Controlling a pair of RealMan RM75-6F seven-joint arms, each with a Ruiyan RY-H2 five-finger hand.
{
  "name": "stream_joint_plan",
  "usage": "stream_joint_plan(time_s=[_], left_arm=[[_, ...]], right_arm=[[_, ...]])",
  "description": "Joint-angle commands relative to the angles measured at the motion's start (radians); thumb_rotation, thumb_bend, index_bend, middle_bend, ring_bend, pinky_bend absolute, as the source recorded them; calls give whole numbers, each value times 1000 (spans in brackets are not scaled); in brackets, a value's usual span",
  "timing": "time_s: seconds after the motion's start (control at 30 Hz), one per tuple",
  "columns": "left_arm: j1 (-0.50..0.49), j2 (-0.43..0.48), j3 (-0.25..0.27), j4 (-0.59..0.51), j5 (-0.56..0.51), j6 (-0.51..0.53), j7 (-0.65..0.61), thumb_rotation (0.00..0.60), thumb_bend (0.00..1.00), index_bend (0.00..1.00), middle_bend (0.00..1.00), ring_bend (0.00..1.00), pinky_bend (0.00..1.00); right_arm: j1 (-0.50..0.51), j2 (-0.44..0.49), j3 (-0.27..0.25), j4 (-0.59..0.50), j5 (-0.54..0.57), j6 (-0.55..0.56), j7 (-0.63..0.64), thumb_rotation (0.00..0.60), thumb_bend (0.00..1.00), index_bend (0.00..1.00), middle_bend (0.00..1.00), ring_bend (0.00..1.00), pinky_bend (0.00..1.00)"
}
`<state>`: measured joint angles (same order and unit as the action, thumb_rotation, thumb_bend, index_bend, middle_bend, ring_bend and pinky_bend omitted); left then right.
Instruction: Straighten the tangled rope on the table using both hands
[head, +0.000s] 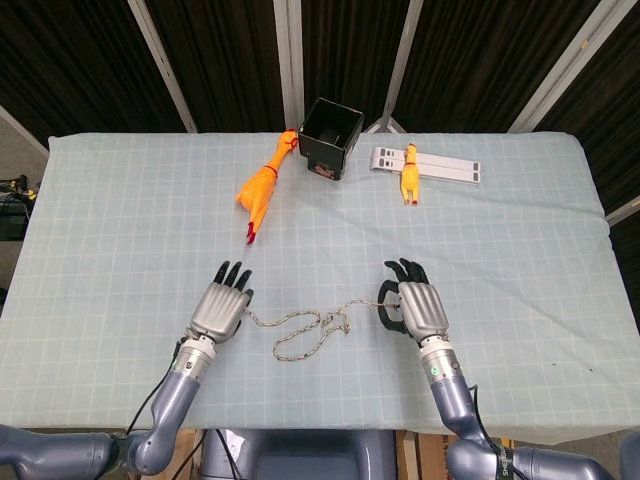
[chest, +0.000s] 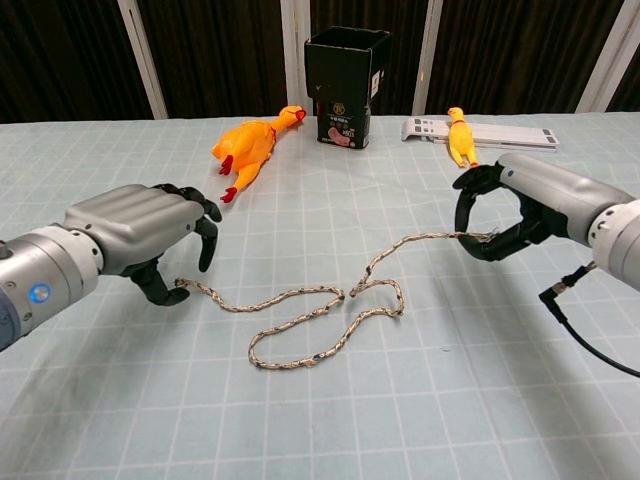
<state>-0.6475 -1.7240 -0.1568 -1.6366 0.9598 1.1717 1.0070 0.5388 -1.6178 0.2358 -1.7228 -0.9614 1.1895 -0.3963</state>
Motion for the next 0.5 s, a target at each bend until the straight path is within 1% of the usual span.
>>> stream_joint_plan(time_s=[0.03, 0.2, 0.5], left_arm=[[-14, -22, -1, 22, -2, 7, -8, 600, 395, 481, 116, 0, 0], [-28, -53, 1, 45, -8, 9, -21, 600, 403, 482, 118, 0, 0], [-41, -71, 21, 60, -23, 14, -9, 600, 405, 491, 119, 0, 0]], right_arm=[[1, 1, -2, 3, 1, -1, 2, 600, 468, 639, 169, 0, 0], [2, 3, -2, 5, 3, -1, 4, 600, 468, 639, 169, 0, 0], [2, 7, -3, 11, 8, -1, 12, 600, 468, 639, 169, 0, 0]])
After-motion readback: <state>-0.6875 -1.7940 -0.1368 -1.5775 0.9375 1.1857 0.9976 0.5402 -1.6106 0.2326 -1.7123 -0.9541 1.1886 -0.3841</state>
